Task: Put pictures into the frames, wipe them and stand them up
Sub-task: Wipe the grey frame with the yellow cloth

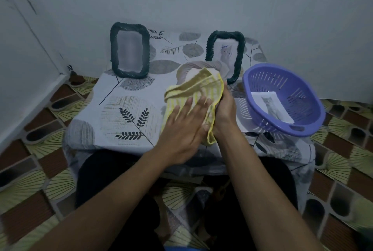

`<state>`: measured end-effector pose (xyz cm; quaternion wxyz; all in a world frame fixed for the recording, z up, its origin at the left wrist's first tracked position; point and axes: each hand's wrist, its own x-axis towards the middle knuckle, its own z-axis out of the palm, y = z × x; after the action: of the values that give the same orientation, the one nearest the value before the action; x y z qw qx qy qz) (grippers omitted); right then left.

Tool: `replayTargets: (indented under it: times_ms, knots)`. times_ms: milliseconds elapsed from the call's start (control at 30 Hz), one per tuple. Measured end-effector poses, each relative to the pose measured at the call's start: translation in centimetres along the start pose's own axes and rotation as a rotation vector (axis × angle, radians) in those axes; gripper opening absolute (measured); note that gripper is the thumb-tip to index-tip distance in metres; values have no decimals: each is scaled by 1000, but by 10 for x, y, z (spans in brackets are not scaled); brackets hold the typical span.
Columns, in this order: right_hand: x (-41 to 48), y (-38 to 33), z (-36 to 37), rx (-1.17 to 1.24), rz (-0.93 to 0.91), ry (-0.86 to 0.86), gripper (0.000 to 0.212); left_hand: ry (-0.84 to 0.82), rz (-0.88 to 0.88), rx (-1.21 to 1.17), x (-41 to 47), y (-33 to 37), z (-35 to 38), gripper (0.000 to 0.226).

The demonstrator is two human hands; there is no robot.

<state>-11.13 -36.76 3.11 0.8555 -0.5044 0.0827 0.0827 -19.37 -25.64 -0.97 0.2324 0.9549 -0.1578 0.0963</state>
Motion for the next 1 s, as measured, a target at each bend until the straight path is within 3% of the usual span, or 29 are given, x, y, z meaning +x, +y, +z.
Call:
replayTargets:
  times_ms: [100,267,333,500,633,667,800,900,1000]
  knots:
    - [-7,3,3,57,-42,-25,49,21,-77,91,14,-5,-11,55]
    - [-23,14,16,35,-33,-163,54,170,-408,-27,48,-14,-35,61]
    - [-27,14,20,9,-61,-162,58,195,-458,-63,51,-15,-39,59]
    - [-19,2,19,-100,-163,29,88,83,-195,-44,32,-3,-22,54]
    - [0,1,4,-104,-148,94,100,70,-3,-115,4,-2,0,47]
    - [0,-1,3,-82,-116,71,98,80,14,-77,0,-6,2,48]
    - [-14,-2,3,-38,-29,-57,52,67,-103,47,14,-17,-8,52]
    - [-18,11,6,-129,-25,-144,48,155,-243,93,38,-31,-26,54]
    - [-24,21,12,-273,-91,-122,46,337,-354,-127,54,-48,-41,63]
